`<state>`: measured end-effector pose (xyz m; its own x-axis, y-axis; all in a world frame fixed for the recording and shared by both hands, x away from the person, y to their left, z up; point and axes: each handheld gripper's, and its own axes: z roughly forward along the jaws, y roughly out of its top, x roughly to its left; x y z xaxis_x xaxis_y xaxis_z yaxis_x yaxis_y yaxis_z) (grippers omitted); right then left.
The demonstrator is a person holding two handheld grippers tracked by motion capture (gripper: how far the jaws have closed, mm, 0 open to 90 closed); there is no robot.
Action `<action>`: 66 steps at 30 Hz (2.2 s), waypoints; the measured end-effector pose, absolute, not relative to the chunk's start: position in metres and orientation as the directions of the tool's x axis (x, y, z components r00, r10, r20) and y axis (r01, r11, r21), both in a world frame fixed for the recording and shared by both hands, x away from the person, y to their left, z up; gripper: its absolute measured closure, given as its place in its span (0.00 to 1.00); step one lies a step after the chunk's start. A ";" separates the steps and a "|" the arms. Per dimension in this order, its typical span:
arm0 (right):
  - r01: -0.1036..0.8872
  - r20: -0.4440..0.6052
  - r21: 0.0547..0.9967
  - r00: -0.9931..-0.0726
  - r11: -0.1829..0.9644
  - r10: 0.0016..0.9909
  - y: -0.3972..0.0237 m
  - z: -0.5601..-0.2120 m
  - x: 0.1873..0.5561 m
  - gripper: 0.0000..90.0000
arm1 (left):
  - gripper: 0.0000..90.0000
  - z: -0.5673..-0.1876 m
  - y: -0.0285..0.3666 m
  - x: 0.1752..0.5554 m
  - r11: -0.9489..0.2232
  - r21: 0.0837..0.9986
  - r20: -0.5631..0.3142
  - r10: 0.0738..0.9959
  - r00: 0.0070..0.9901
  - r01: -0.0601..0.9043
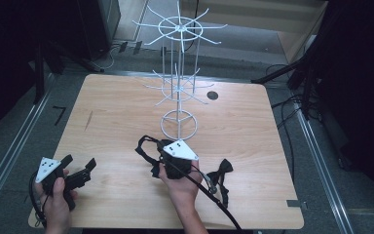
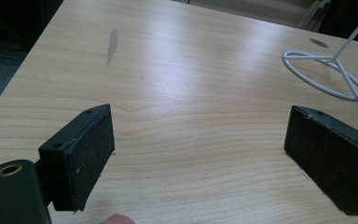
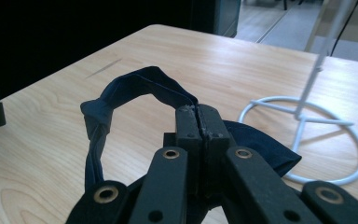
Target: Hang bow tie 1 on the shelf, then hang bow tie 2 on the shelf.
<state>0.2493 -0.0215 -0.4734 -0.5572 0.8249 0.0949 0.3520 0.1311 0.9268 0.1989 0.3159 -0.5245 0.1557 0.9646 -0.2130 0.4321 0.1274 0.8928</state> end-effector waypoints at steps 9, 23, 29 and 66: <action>0.341 0.091 0.933 -0.532 0.115 0.842 -0.040 -0.465 0.248 1.00 | 0.10 -0.525 0.316 0.199 0.126 0.893 -0.212 0.964 0.158 0.433; 0.326 0.102 0.943 -0.483 0.070 0.869 -0.067 -0.457 0.243 1.00 | 0.10 -0.525 0.316 0.198 0.126 0.892 -0.214 0.964 0.159 0.434; 0.320 0.101 0.945 -0.471 0.063 0.877 -0.078 -0.452 0.240 1.00 | 0.10 -0.525 0.315 0.199 0.127 0.891 -0.215 0.964 0.158 0.437; 0.276 0.125 0.961 -0.432 -0.001 0.893 -0.109 -0.429 0.234 1.00 | 0.10 -0.525 0.315 0.199 0.128 0.889 -0.217 0.963 0.159 0.439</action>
<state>0.2336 -0.1086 -0.4287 -0.4320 0.8931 0.1254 0.2764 -0.0013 0.9610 0.1992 0.3151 -0.5246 0.1590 0.9632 -0.2168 0.4388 0.1278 0.8894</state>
